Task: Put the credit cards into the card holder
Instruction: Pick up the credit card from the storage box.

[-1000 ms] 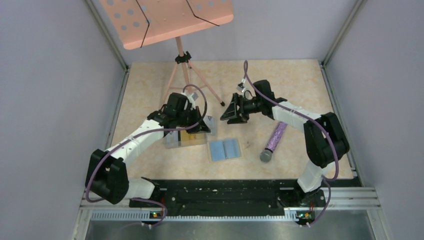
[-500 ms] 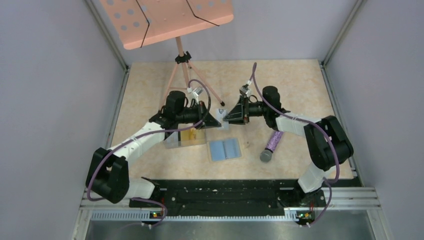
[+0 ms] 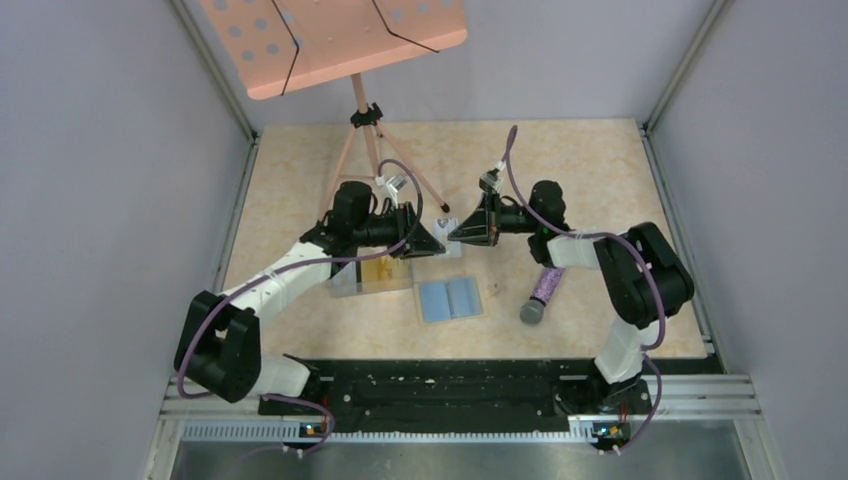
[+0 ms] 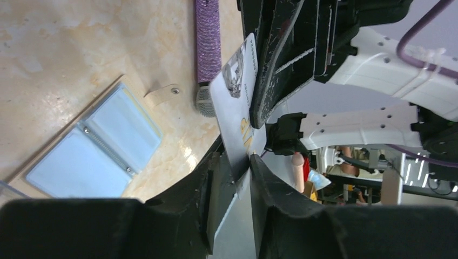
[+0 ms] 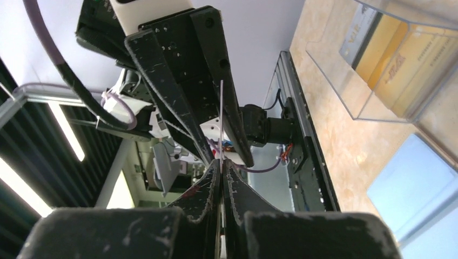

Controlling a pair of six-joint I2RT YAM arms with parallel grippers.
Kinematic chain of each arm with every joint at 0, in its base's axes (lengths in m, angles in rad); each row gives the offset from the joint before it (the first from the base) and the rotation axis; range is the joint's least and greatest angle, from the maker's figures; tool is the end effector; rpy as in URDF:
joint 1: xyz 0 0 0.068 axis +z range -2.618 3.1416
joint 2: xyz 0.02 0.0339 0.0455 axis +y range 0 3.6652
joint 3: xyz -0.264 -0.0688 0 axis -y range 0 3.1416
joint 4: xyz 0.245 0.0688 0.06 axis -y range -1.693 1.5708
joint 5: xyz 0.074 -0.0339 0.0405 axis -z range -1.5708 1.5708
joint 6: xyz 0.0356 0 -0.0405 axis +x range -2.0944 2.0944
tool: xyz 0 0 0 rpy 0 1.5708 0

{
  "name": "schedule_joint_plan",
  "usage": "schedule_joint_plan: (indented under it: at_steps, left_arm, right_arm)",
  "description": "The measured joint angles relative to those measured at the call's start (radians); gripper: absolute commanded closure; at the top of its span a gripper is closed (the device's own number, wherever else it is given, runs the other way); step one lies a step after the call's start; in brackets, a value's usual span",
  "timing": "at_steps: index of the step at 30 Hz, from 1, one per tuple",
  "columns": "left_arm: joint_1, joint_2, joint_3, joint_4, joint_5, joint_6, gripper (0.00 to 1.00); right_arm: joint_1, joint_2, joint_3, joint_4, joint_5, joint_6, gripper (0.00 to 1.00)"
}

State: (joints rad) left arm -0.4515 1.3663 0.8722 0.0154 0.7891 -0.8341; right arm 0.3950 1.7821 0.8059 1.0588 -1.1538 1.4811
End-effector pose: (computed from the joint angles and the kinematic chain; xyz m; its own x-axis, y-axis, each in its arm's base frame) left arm 0.2575 -0.1530 0.2630 -0.9260 -0.1309 -0.3542 0.2803 0.3901 -0.8771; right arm 0.3109 0.1649 0.2096 -0.9861 0.0259 -0.1644 -0.1651 -0.0295 0.9858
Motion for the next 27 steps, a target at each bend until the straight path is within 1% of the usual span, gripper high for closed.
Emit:
schedule_joint_plan:
  at_steps: [2,4,5,8,10,12,16,19,21,24,27]
  left_arm:
    - [-0.001,0.007,0.002,-0.041,-0.020,0.016,0.64]
    - [-0.002,0.027,0.019,-0.101,-0.042,0.040,0.64]
    - [-0.004,0.042,0.033,-0.130,-0.054,0.054,0.65]
    - [-0.012,0.098,0.102,-0.243,-0.112,0.103,0.67]
    - [-0.025,0.146,0.172,-0.335,-0.173,0.145,0.67]
    - [-0.043,0.203,0.254,-0.428,-0.238,0.190,0.68]
    - [-0.094,0.331,0.432,-0.600,-0.369,0.280,0.69]
    - [-0.137,0.425,0.536,-0.704,-0.465,0.335,0.71]
    - [-0.156,0.474,0.571,-0.755,-0.515,0.360,0.72]
    - [-0.166,0.511,0.578,-0.816,-0.575,0.386,0.74]
    - [-0.162,0.525,0.577,-0.871,-0.638,0.403,0.80]
  right_arm:
    - [0.000,-0.017,0.001,-0.106,0.008,-0.072,1.00]
    - [0.001,-0.048,0.023,-0.310,0.034,-0.201,1.00]
    - [0.002,-0.062,0.050,-0.438,0.061,-0.279,1.00]
    - [0.002,-0.084,0.178,-0.824,0.181,-0.532,1.00]
    - [0.002,-0.097,0.237,-1.004,0.257,-0.658,1.00]
    - [0.001,-0.118,0.257,-1.143,0.325,-0.756,1.00]
    - [0.001,-0.133,0.255,-1.331,0.415,-0.867,1.00]
    - [0.001,-0.133,0.254,-1.408,0.454,-0.908,1.00]
    - [0.001,-0.133,0.254,-1.437,0.470,-0.929,1.00]
    - [0.001,-0.133,0.254,-1.466,0.481,-0.951,1.00]
    - [0.001,-0.133,0.249,-1.473,0.483,-0.968,1.00]
